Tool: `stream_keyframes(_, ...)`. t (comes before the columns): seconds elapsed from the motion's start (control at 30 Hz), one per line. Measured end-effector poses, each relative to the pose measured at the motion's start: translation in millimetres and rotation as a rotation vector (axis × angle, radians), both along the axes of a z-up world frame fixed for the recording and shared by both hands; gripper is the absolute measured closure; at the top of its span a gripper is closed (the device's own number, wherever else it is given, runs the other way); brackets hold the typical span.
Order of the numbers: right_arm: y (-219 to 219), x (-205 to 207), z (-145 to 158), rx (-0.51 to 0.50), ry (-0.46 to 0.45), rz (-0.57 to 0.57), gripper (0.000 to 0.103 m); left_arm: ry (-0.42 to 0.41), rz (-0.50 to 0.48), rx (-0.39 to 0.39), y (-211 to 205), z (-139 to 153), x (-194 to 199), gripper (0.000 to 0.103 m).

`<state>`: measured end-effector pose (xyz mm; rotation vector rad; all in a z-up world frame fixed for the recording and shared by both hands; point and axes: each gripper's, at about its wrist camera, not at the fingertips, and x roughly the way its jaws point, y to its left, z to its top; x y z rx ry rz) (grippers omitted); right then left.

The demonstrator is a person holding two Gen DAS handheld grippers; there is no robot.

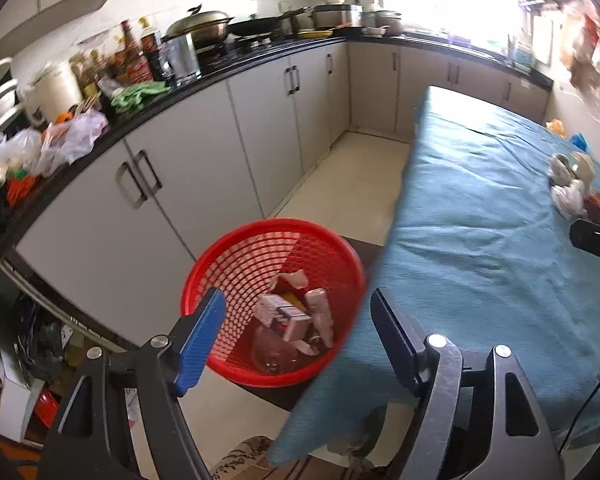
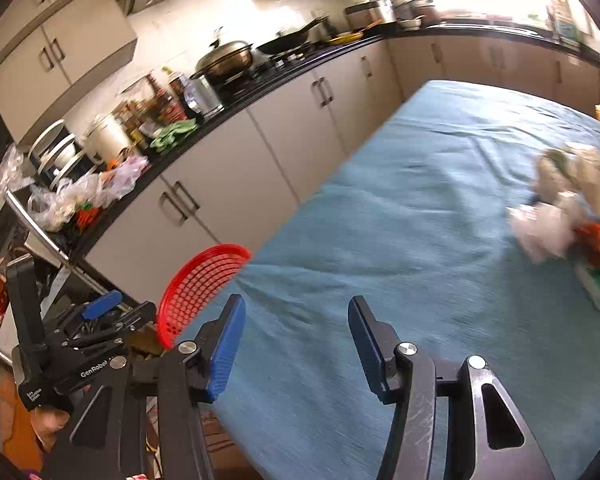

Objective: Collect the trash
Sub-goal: 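Move both grippers back over the table toward the remaining trash pile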

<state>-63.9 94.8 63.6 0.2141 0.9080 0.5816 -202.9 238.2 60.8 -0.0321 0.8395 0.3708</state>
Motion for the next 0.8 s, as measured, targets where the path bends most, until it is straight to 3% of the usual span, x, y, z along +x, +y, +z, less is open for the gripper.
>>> stream_keyframes(0.17,-52.6,-14.7,3.9,-0.007,-0.011,-0.091,0.043,-0.015,-0.078,0.002,-32.1,12.0,4.8,0.029)
stream_keyframes(0.37,-136.8,-40.7,8.0,-0.037,-0.016,-0.252,0.039,-0.051,-0.257,-0.031,-89.3,35.7,14.6,0.023)
stream_keyframes(0.57,-229.1,-54.7,4.7,-0.031,0.002,-0.445,0.037,-0.052,-0.402,-0.044,-144.9,43.4,50.5,0.022)
stream_keyframes(0.67,-258.6,-49.3,2.8,-0.015,0.007,-0.500,0.035,-0.026,-0.450,-0.090,-166.6,40.2,81.8,0.022)
stream_keyframes(0.8,-280.8,-26.2,-2.0,-0.006,0.021,-0.532,0.032,0.027,-0.497,-0.228,-189.0,33.0,138.0,0.022)
